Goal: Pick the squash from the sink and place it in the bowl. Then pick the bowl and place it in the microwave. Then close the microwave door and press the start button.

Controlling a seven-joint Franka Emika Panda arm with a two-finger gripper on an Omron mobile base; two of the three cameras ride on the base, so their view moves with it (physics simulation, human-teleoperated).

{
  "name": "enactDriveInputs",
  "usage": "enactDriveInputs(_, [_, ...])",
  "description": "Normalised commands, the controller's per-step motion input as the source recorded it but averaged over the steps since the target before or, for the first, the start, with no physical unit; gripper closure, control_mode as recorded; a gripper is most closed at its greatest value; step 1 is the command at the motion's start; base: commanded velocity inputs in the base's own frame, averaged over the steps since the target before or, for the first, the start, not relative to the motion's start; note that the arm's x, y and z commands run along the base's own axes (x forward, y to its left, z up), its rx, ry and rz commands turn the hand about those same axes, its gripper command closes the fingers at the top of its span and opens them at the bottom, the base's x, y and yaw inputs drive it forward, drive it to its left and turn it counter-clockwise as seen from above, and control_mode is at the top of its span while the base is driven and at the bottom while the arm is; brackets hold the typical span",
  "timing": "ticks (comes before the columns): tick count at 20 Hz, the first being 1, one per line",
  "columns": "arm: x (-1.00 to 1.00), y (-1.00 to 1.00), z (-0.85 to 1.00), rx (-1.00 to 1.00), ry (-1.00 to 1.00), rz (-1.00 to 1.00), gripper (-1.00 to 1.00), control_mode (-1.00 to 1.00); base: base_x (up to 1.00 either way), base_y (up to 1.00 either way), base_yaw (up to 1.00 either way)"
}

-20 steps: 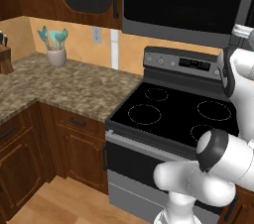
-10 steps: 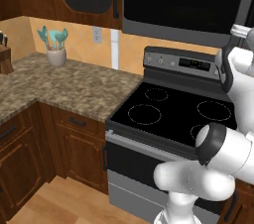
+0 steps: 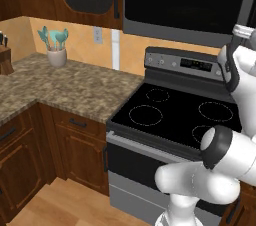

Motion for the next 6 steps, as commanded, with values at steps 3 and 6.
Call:
enactDriveInputs(3, [0.3,-0.13,-0.05,0.02,0.0,0.11,1.0,-1.0,0.0,0.0,0.0])
enactDriveInputs(6, [0.36,-0.18,0.0,0.03,0.0,0.11,1.0,-1.0,0.0,0.0,0.0])
